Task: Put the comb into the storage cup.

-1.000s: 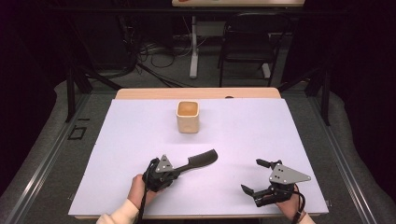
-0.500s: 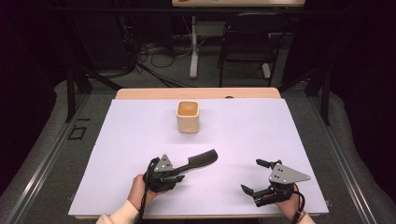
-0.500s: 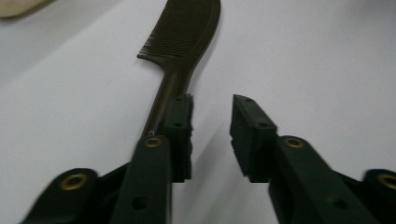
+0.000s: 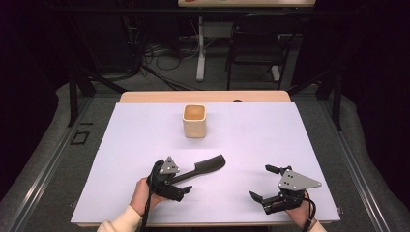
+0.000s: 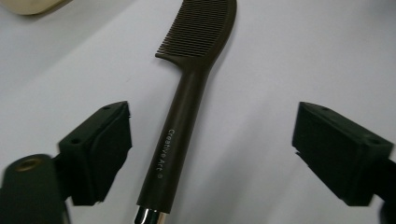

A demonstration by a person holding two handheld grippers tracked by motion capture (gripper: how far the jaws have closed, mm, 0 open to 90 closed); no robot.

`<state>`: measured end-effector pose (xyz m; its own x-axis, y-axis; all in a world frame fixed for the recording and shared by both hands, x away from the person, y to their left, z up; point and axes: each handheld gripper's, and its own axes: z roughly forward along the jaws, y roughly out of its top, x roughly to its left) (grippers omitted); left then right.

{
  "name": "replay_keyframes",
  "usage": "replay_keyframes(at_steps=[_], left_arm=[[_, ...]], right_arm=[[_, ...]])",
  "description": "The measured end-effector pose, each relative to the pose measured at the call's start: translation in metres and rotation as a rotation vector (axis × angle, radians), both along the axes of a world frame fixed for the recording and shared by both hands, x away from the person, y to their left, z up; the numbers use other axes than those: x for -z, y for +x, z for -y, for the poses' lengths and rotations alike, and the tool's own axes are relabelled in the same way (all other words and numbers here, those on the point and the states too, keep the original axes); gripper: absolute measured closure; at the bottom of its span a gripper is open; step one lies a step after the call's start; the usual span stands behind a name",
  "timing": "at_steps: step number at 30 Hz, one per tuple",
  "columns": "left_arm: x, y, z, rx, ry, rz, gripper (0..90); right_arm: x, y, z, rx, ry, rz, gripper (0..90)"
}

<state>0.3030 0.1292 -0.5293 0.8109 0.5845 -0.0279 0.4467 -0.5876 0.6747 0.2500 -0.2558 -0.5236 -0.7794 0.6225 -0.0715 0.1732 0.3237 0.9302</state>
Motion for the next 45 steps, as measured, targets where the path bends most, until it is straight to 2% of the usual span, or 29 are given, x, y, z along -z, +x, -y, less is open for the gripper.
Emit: replay_keyframes(at_steps=[4,10,18,29,39,45], left_arm=[[-0.002,0.003,0.000,-0.002,0.025,-0.002,0.5],[0.000,0.009,0.000,0.027,0.075,-0.041,0.0],[-0.006,0.014,0.002,0.040,0.147,-0.027,0.1],[-0.013,0.023,0.007,0.033,0.195,-0.021,0.0],[-0.019,0.028,0.013,0.030,0.219,-0.007,0.0],[-0.020,0.030,0.020,0.051,0.245,0.000,0.2]], right_arm=[[0.000,0.000,0.000,-0.001,-0.006,-0.002,0.0],[0.000,0.000,0.000,-0.002,-0.008,-0.003,0.0],[0.000,0.000,-0.001,-0.001,-0.007,-0.005,0.0],[0.001,0.000,-0.001,0.002,-0.007,-0.010,0.0],[0.001,0.000,-0.001,0.003,-0.005,-0.011,0.0],[0.001,0.000,-0.001,0.003,-0.006,-0.011,0.0]])
